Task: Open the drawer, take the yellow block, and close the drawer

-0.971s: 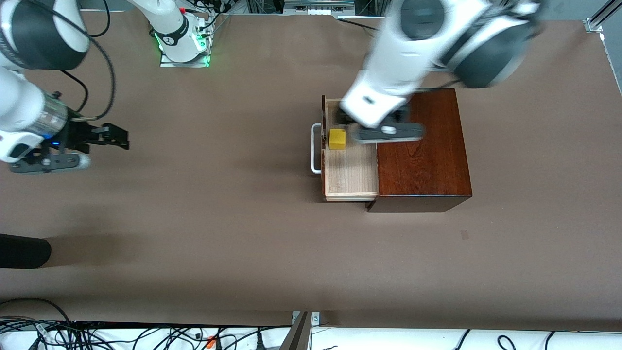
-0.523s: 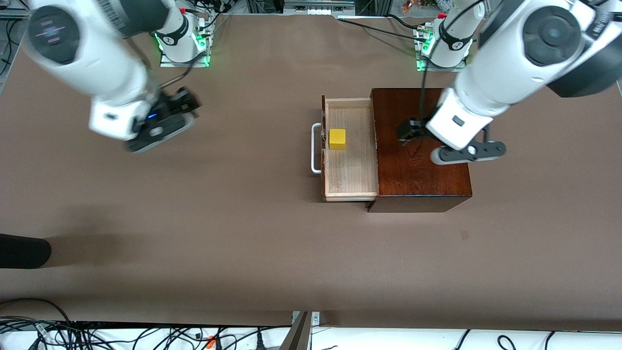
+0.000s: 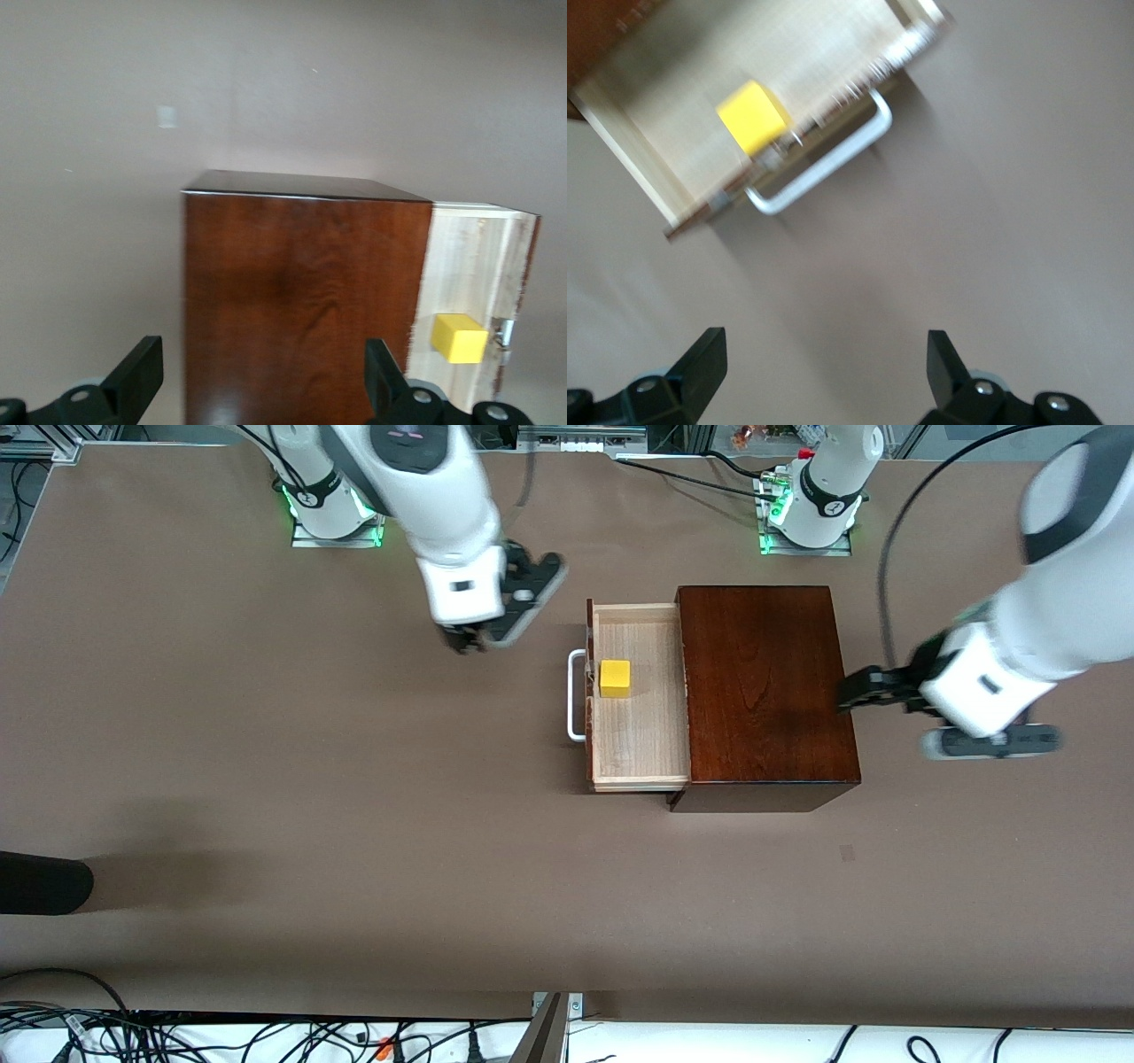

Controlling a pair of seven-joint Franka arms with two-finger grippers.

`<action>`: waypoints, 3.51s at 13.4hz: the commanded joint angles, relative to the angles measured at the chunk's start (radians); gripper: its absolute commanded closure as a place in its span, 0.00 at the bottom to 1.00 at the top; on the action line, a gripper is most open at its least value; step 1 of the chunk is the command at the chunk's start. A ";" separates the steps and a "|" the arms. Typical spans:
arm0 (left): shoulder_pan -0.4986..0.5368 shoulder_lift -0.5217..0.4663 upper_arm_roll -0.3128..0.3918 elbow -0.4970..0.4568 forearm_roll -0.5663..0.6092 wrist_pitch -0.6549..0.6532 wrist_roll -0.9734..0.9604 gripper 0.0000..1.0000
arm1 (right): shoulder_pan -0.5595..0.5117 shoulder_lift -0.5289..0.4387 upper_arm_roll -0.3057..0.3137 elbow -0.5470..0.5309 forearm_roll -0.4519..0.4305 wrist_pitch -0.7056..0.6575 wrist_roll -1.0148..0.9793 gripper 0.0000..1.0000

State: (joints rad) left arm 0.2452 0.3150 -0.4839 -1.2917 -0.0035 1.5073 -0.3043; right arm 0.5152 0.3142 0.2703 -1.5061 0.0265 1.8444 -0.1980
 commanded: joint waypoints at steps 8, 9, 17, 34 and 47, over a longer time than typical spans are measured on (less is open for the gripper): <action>-0.302 -0.272 0.515 -0.271 -0.093 0.060 0.266 0.00 | 0.195 0.256 -0.005 0.044 -0.218 0.309 -0.145 0.00; -0.314 -0.299 0.515 -0.302 -0.079 0.076 0.266 0.00 | 0.197 0.261 -0.005 0.047 -0.249 0.287 -0.153 0.00; -0.313 -0.314 0.475 -0.298 -0.059 0.027 0.287 0.00 | 0.235 0.342 -0.006 0.122 -0.335 0.280 -0.198 0.00; -0.310 -0.303 0.456 -0.276 0.039 0.011 0.314 0.00 | 0.250 0.413 -0.011 0.205 -0.401 0.242 -0.187 0.90; -0.320 -0.298 0.453 -0.267 0.030 0.013 0.323 0.00 | 0.140 0.220 -0.150 0.373 -0.211 -0.233 0.037 1.00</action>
State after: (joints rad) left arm -0.0657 0.0234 -0.0271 -1.5659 0.0152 1.5265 0.0046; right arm 0.6565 0.5775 0.1759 -1.1068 -0.2045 1.6640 -0.2217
